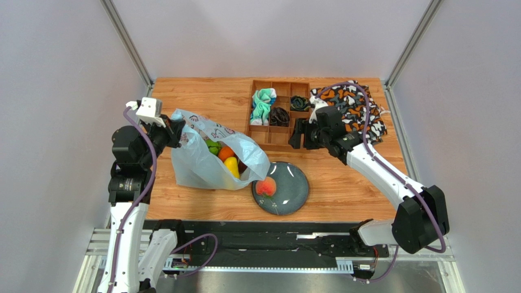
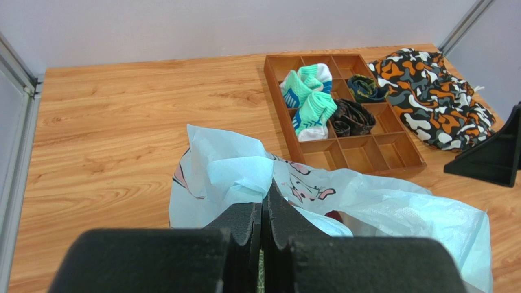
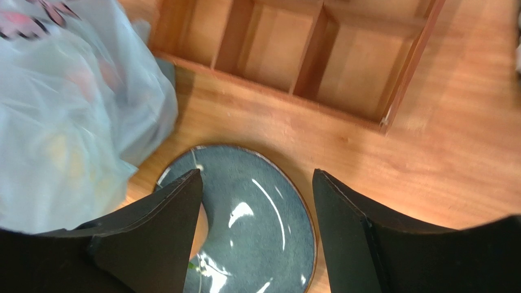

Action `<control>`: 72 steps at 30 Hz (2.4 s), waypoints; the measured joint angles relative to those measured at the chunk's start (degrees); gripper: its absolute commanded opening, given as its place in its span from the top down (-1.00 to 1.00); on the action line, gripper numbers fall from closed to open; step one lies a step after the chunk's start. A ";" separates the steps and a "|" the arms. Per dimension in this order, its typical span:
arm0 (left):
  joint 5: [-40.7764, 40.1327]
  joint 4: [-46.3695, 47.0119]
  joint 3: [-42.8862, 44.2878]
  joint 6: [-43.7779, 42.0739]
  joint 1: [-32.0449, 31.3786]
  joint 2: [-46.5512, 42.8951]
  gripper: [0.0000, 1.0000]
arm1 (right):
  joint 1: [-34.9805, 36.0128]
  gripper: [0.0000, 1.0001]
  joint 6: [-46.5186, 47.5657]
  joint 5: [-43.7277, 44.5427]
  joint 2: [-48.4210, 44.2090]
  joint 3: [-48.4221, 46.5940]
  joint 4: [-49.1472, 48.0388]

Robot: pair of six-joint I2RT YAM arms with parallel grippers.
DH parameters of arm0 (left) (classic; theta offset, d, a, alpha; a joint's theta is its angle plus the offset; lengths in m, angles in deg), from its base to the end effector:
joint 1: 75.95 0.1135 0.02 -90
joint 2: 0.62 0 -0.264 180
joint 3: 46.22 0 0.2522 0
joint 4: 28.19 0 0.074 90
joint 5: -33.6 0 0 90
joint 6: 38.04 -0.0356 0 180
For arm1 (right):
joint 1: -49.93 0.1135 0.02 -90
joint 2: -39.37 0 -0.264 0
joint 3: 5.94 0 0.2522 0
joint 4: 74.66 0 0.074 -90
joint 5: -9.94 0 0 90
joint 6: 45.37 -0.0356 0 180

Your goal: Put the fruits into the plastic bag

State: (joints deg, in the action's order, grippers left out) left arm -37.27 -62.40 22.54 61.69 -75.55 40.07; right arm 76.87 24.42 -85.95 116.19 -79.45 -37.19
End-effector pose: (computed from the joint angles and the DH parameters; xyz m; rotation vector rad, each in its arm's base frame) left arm 0.1495 -0.0106 0.3928 0.1043 1.6846 -0.4022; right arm 0.2608 0.1367 0.2845 -0.1922 2.3306 0.5385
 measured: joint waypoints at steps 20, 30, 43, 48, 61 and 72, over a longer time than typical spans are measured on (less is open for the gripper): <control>0.02 0.00 0.00 0.00 0.00 -0.02 1.00 | 16.13 -0.64 -8.52 -8.20 6.45 10.19 -6.84; -0.02 0.00 0.00 0.00 -1.44 -0.13 1.00 | 19.91 -0.64 -10.45 -7.23 10.40 9.81 -7.28; -0.04 -0.02 0.00 0.00 -1.51 -0.13 1.00 | 20.70 -0.13 -12.44 -6.19 13.00 9.70 -9.18; -0.04 -0.02 0.00 0.00 -1.51 -0.13 1.00 | 20.70 0.16 -12.52 -5.33 13.09 9.70 -9.60; -0.28 -0.11 0.00 -0.02 -1.51 -0.28 1.00 | 15.61 0.31 -9.97 1.95 3.65 12.35 -5.29; -0.28 -0.11 0.00 -0.02 -1.51 -0.39 1.00 | 16.92 0.38 -5.01 11.69 -12.11 2.99 -5.22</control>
State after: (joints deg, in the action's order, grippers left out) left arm -37.55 -62.51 22.54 61.67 -77.05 39.67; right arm 93.79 19.42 -74.26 104.08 -76.45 -42.41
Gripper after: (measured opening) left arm 0.008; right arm 0.720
